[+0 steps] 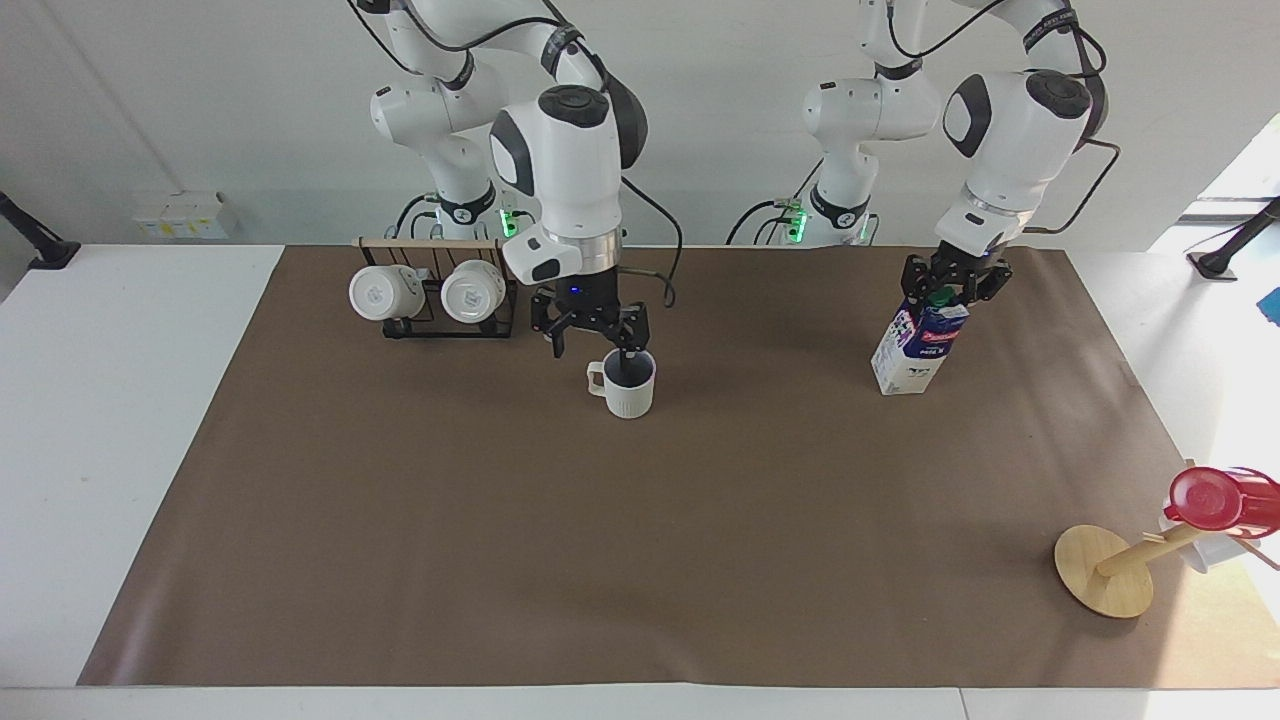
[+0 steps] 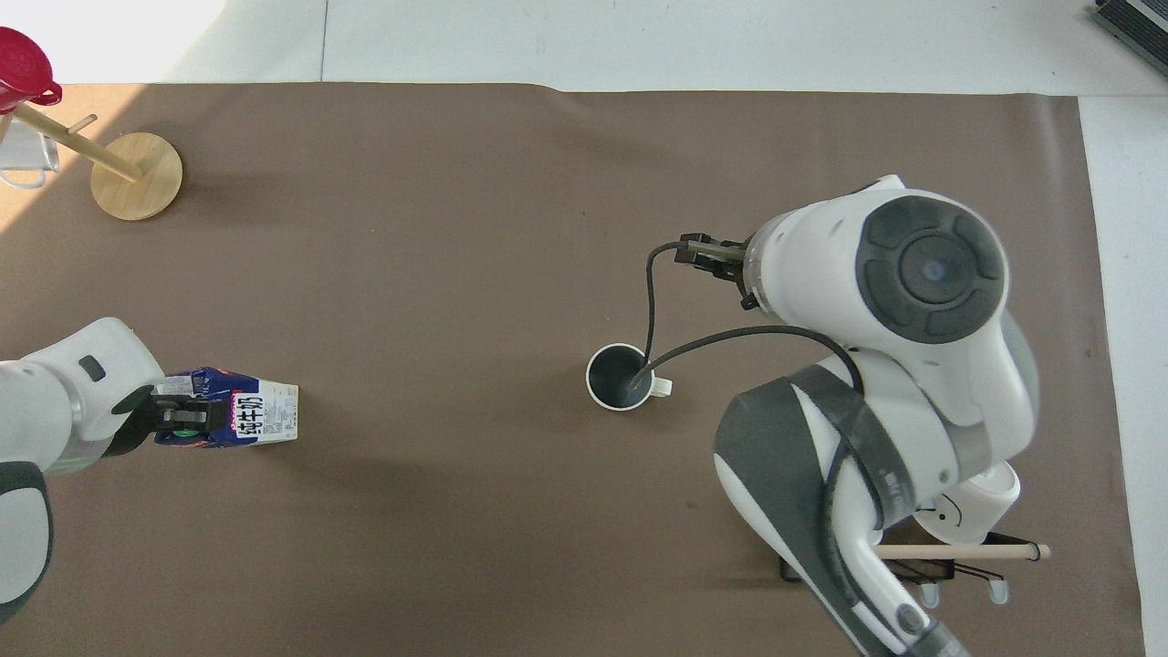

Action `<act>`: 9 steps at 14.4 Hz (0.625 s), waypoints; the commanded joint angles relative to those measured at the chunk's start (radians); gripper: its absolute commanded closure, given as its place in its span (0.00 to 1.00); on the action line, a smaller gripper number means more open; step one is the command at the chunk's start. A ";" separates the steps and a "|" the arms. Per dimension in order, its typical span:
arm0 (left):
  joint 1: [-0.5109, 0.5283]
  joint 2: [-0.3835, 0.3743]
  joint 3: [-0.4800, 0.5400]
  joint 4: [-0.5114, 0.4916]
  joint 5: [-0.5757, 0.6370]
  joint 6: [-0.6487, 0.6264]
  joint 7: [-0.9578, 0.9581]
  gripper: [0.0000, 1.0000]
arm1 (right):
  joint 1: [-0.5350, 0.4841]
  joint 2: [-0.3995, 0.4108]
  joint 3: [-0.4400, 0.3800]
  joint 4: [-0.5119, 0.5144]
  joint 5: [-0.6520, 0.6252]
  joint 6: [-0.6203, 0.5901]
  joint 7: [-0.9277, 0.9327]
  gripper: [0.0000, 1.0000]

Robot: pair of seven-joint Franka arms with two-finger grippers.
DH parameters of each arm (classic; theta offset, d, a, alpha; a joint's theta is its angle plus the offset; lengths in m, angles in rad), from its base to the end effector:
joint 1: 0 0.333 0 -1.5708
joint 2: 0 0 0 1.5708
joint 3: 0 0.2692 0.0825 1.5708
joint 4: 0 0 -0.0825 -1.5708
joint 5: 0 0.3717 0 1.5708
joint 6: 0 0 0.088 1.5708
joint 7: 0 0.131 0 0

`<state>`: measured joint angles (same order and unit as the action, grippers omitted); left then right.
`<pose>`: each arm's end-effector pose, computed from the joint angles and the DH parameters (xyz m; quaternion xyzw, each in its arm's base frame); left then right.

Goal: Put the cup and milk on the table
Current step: 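Lower the mug onto the table while the left gripper grasps the carton, then withdraw the right gripper while the left gripper carries the carton toward the mug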

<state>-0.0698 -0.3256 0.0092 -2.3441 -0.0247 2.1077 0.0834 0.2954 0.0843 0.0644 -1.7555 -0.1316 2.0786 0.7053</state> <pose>0.4612 -0.0297 0.4053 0.9967 -0.0662 0.0447 0.0119 0.5668 0.2023 0.4692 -0.9803 0.1462 -0.1321 0.0103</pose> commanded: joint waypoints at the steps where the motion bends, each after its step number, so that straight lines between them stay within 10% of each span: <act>1: 0.005 -0.003 -0.005 0.029 0.002 -0.014 0.010 0.53 | -0.090 -0.072 0.003 -0.006 0.023 -0.063 -0.143 0.00; 9: -0.189 0.025 -0.014 0.135 0.000 -0.100 -0.310 0.53 | -0.232 -0.098 -0.005 0.171 0.068 -0.370 -0.400 0.00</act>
<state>-0.2090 -0.3213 -0.0155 -2.2421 -0.0252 2.0322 -0.1572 0.0922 -0.0300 0.0557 -1.6493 -0.1117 1.7550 0.3563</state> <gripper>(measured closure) 0.524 0.000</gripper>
